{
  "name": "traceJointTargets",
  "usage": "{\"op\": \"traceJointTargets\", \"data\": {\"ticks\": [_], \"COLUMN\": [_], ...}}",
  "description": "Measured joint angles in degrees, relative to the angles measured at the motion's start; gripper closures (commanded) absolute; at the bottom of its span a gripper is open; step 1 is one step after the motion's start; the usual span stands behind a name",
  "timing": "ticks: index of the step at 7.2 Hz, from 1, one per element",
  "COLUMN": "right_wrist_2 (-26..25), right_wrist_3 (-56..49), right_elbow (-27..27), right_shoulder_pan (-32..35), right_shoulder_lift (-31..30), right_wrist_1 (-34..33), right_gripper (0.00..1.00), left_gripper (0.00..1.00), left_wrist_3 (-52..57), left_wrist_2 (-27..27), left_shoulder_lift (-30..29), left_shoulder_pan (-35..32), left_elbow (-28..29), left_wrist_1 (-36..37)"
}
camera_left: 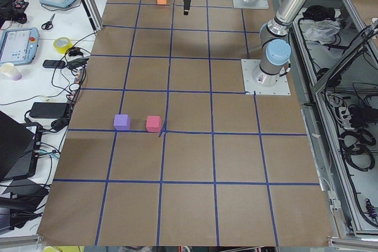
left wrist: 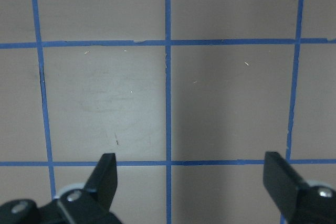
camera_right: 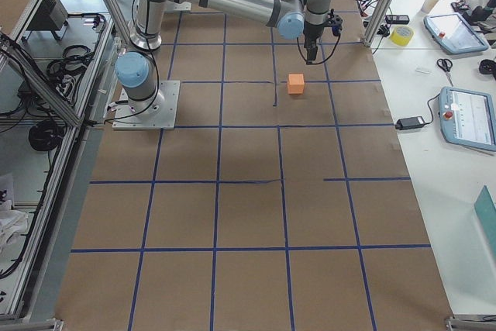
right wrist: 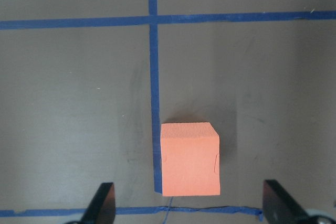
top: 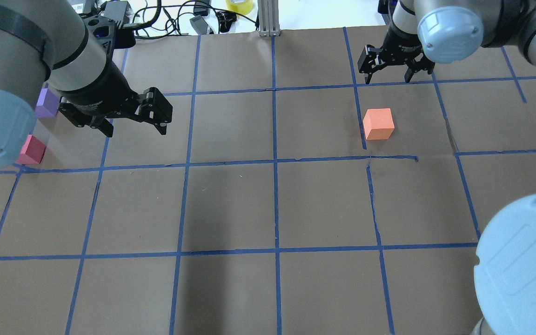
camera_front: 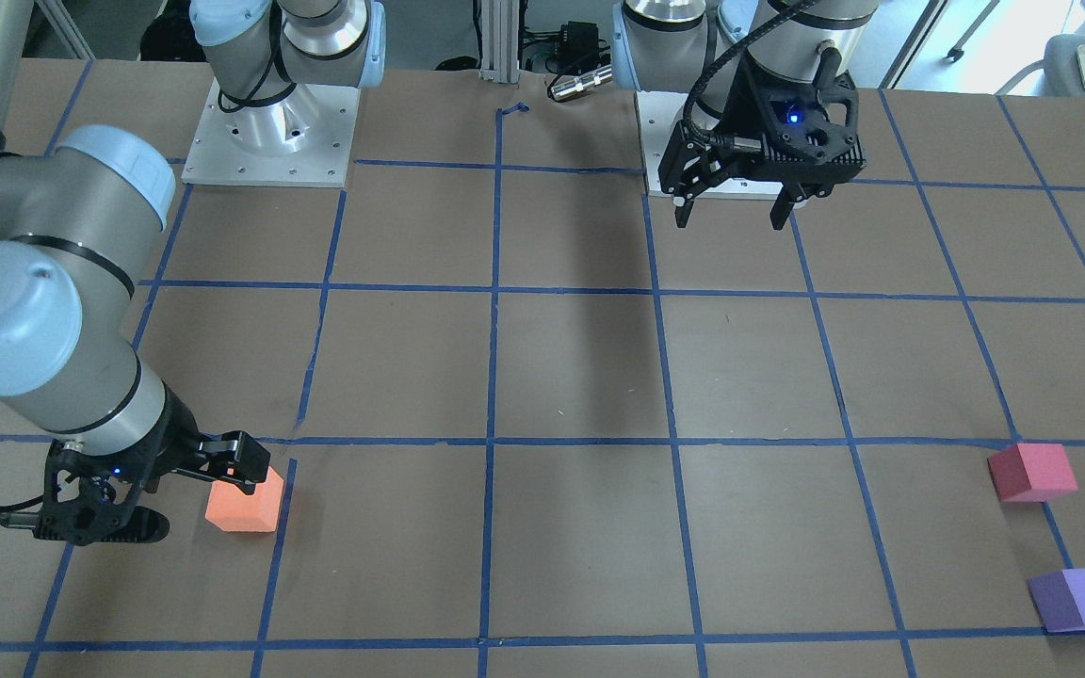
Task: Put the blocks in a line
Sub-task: 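Close the right gripper on the orange cube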
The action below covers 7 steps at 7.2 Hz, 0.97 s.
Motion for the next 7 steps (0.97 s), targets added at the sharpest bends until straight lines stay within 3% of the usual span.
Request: {"op": "traceJointTargets", "data": {"ticks": [3,5,6,7], "right_wrist_2": [0.5,0.2,0.2,0.3], "right_wrist_3": [0.6,1.0,1.8,2.6], "right_elbow": [5.9,7.3,7.3,7.3], "right_shoulder_pan": [-0.9,-1.0,-1.0,-1.0], "right_shoulder_lift": [5.7,7.0,6.9,6.9], "right_wrist_1": [-7.4,-8.6,-8.6,-8.7], "right_gripper": [0.0,0.7,0.85,0.83], "left_gripper": [0.0,0.0,0.0,0.0], "left_wrist_3": [0.0,0.0,0.0,0.0], "left_wrist_2": [0.0,0.0,0.0,0.0], "left_shoulder_lift": [-0.1,0.2,0.2,0.1], "left_shoulder_pan": [0.0,0.0,0.0,0.0], "left_elbow": [0.0,0.0,0.0,0.1], "left_wrist_1": [0.0,0.0,0.0,0.1]}}
